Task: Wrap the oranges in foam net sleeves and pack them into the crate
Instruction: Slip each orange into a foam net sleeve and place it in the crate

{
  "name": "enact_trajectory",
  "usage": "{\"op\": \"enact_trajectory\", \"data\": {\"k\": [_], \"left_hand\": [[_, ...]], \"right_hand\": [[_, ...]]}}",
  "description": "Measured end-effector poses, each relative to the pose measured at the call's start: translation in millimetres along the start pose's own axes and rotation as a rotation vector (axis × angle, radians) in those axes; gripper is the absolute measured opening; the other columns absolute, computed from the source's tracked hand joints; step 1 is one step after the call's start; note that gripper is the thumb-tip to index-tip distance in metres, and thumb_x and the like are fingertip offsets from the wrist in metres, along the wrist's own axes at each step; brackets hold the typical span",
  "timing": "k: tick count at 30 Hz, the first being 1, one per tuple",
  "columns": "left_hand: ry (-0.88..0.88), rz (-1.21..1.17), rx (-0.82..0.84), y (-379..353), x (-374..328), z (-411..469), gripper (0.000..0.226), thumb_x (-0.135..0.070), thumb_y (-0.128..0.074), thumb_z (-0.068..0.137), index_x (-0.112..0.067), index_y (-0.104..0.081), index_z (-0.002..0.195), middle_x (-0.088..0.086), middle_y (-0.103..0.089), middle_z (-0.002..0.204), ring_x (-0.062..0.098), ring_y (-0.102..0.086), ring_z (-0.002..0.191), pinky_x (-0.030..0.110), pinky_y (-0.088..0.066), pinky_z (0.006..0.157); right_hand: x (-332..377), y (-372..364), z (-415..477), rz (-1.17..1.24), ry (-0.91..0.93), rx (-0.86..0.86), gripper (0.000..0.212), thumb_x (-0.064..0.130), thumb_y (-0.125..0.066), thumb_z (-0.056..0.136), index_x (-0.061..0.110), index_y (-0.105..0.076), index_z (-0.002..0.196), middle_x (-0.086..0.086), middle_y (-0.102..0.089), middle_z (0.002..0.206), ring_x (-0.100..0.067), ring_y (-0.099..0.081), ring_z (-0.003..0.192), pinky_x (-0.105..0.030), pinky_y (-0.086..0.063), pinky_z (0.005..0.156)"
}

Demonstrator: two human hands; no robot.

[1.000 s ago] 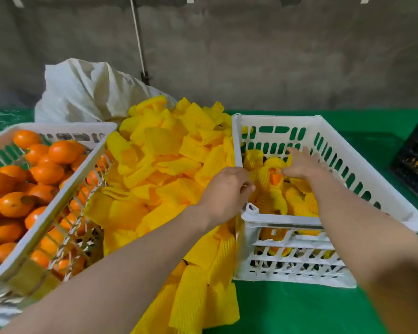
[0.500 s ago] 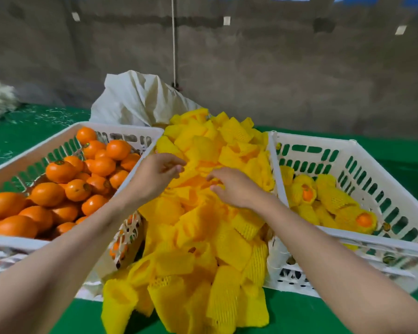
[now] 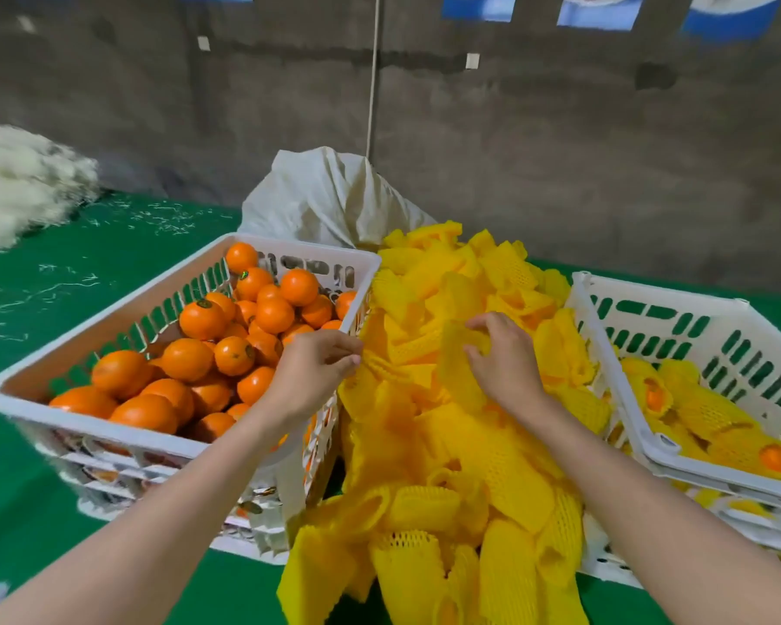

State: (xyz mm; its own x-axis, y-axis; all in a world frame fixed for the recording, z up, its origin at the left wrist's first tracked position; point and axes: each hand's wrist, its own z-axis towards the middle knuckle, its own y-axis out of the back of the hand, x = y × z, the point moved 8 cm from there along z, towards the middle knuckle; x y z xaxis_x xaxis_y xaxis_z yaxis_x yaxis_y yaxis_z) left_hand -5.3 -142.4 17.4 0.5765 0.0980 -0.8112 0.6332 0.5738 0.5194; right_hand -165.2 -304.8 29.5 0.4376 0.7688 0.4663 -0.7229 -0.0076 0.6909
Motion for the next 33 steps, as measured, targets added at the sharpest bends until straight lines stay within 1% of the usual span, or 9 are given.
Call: {"op": "enact_trajectory", "data": {"k": [4,7,13,17,20,23,25,28,33], "left_hand": [[0.089,-0.262,0.122,-9,1,8,0.048,-0.023,-0.066,0.086,-0.013,-0.052,0.131,0.000,-0.057,0.126,0.015,-0.054,0.117,0.023,-0.045,0.087],[0.160,-0.389,0.319,-24,-2,7,0.061,-0.038,-0.067,0.078,-0.018,-0.050,0.134,-0.008,-0.053,0.125,0.012,-0.050,0.118,0.027,-0.043,0.090],[-0.071,0.008,0.070,-7,-6,17,0.023,-0.025,-0.074,0.081,-0.009,-0.059,0.078,0.003,-0.050,0.069,0.012,-0.041,0.059,0.022,-0.029,0.051],[-0.123,-0.023,0.093,9,-4,24,0.039,-0.038,-0.071,0.080,-0.007,-0.051,0.069,0.002,-0.040,0.060,0.011,-0.034,0.054,0.024,-0.023,0.048],[0.045,-0.323,0.124,36,28,44,0.040,-0.043,-0.048,0.094,-0.009,-0.061,0.077,-0.001,-0.056,0.068,0.008,-0.052,0.063,0.023,-0.042,0.061],[0.186,0.237,0.090,68,93,72,0.028,-0.017,-0.048,0.097,-0.005,-0.056,0.121,0.017,-0.059,0.120,0.031,-0.055,0.110,0.038,-0.046,0.089],[0.313,0.709,0.293,71,141,75,0.052,-0.009,-0.054,0.090,-0.009,-0.038,0.139,0.019,-0.040,0.140,0.037,-0.039,0.128,0.044,-0.039,0.102],[0.308,1.023,0.457,69,183,73,0.069,-0.012,-0.062,0.086,-0.020,-0.029,0.145,0.015,-0.037,0.141,0.036,-0.036,0.129,0.043,-0.036,0.102],[0.149,1.028,0.270,80,189,86,0.040,-0.028,-0.052,0.093,-0.026,-0.047,0.133,0.006,-0.055,0.121,0.028,-0.050,0.108,0.034,-0.046,0.082]], "right_hand": [[34,6,2,0.464,-0.154,0.059,0.024,0.000,-0.072,0.076,0.007,-0.064,0.098,0.002,-0.061,0.095,-0.007,-0.052,0.090,-0.004,-0.037,0.075],[50,-4,-3,0.649,-0.220,0.156,0.026,-0.002,-0.071,0.077,0.016,-0.059,0.090,0.011,-0.058,0.088,-0.004,-0.052,0.089,-0.008,-0.041,0.075],[88,-5,-2,0.126,0.038,0.081,0.023,0.019,-0.078,0.074,0.004,-0.064,0.087,-0.007,-0.055,0.095,-0.018,-0.047,0.094,-0.027,-0.037,0.083],[124,-16,6,0.093,0.220,0.091,0.017,0.013,-0.071,0.081,0.002,-0.058,0.082,-0.006,-0.052,0.074,-0.022,-0.045,0.071,-0.033,-0.034,0.066],[127,-29,17,0.174,0.203,0.149,0.012,0.011,-0.066,0.085,0.004,-0.056,0.088,-0.003,-0.052,0.078,-0.012,-0.042,0.070,-0.014,-0.035,0.064],[122,-44,28,0.238,0.123,0.220,0.018,0.009,-0.060,0.089,0.005,-0.059,0.106,0.003,-0.056,0.098,-0.007,-0.050,0.092,-0.009,-0.035,0.077],[120,-49,34,0.300,0.075,0.230,0.021,0.006,-0.057,0.090,0.006,-0.060,0.111,0.004,-0.057,0.101,-0.004,-0.052,0.093,-0.006,-0.037,0.078],[118,-53,37,0.453,-0.007,0.254,0.018,0.000,-0.053,0.091,0.014,-0.060,0.100,0.011,-0.058,0.090,0.014,-0.053,0.078,-0.001,-0.037,0.070],[110,-54,33,0.637,-0.100,0.304,0.028,-0.007,-0.048,0.090,0.017,-0.058,0.082,0.006,-0.058,0.078,0.010,-0.053,0.065,-0.008,-0.042,0.065]]}}
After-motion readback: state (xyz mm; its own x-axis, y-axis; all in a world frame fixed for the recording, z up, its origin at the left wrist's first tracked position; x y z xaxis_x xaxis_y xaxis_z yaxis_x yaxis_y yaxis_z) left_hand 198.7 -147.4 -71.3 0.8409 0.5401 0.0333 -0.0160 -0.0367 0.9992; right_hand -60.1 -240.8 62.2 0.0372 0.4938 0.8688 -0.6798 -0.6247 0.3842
